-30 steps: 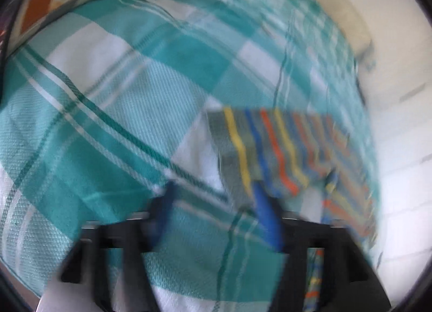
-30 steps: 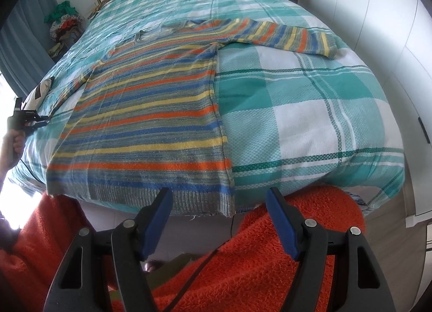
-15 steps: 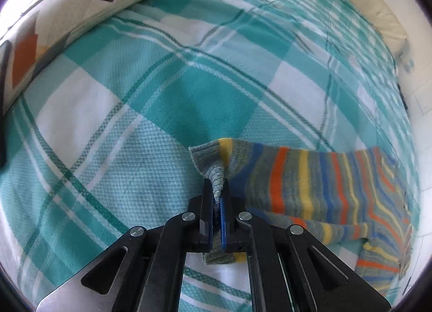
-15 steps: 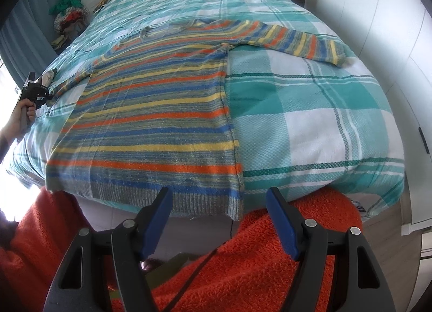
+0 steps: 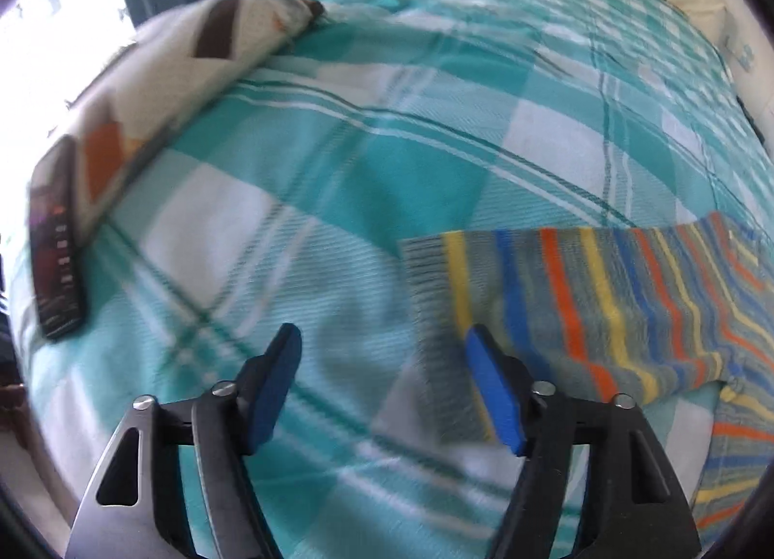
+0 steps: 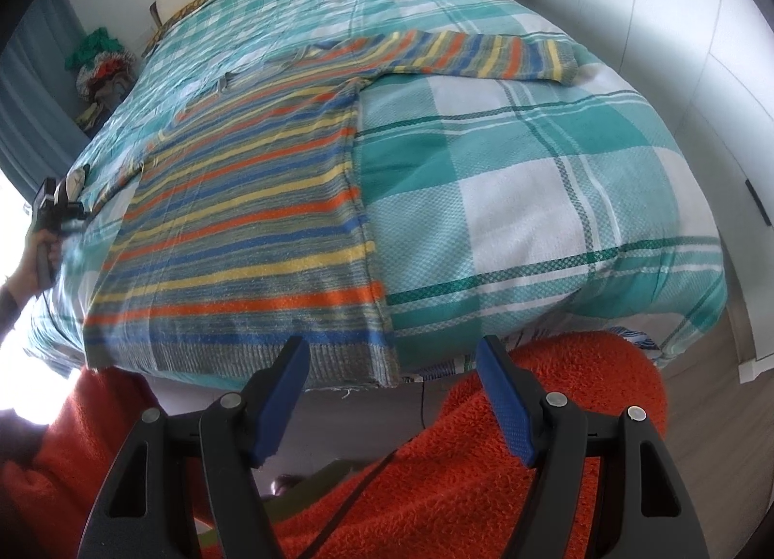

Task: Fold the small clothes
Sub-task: 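Release the sleeve cuff with the left gripper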

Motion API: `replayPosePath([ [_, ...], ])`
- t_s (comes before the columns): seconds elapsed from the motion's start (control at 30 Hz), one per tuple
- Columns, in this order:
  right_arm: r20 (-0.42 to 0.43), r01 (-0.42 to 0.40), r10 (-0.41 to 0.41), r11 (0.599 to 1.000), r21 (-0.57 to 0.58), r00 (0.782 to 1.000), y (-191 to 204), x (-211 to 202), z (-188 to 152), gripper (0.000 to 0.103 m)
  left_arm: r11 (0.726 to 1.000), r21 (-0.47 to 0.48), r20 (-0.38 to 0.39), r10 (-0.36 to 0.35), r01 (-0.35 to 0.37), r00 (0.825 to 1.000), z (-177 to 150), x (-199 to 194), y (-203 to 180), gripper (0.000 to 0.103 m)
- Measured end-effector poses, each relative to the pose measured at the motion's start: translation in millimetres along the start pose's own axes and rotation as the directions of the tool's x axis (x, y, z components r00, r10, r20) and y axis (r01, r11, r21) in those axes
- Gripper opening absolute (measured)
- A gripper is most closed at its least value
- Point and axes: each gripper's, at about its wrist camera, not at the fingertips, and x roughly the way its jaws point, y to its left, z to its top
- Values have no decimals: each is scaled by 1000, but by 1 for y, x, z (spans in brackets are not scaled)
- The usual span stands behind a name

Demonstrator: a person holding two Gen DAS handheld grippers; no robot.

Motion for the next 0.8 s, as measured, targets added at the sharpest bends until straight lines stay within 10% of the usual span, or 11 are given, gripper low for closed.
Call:
replayPosePath([
  [0.37,134,-70,72,997,-13,988,-5,-32,29,75,958,207,75,-215,196,974,-70,-119,-1,74],
  [0.7,384,-104,227,943,-315,895,39,-100,141,85,792,390,136,-553,469,822,-40,-258,-110,96],
  [0.8,356,-111,261,914,-390,898,48,-77,184,86,788,431,92,-523,440,847,-15,-238,-154,96],
])
